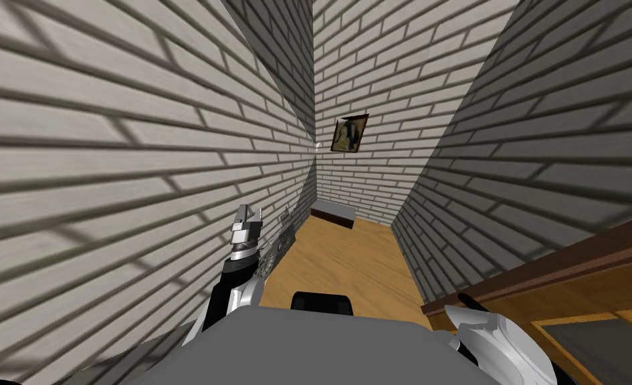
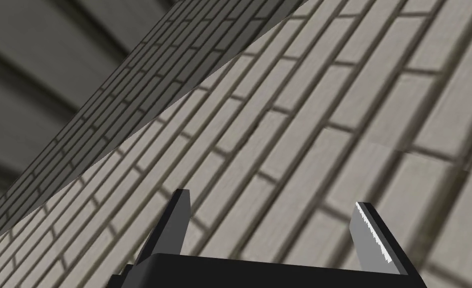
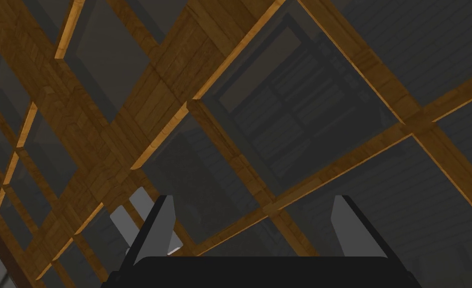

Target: Push the door open

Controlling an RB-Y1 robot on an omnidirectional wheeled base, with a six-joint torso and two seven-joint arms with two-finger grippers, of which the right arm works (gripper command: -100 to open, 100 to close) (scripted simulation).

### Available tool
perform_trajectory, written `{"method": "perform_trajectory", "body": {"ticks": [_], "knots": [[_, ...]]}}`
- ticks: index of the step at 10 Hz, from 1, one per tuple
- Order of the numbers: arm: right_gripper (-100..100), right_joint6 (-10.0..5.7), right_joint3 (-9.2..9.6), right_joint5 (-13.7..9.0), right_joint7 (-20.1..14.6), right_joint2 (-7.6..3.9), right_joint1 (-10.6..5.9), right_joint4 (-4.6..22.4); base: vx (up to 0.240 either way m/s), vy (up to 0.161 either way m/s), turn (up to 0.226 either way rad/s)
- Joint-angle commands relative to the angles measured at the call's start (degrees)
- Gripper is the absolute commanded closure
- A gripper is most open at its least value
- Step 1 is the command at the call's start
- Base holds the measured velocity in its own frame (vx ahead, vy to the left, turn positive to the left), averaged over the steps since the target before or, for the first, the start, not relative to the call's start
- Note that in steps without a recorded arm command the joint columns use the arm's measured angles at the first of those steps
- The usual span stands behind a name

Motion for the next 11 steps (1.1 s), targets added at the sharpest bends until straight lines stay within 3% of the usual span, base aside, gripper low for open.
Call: {"method": "perform_trajectory", "body": {"ticks": [1, 5, 11], "knots": [[-100, 1.73, -1.26, 1.12, -0.3, 0.32, -0.67, 0.47, -0.133, -0.043, 0.278], [-100, 7.06, -5.76, 5.49, -2.43, 0.55, -2.94, 4.29, -0.18, -0.03, 0.339], [-100, 13.62, -11.32, 10.86, -5.05, 0.89, -5.71, 8.97, -0.164, -0.015, 0.28]]}}
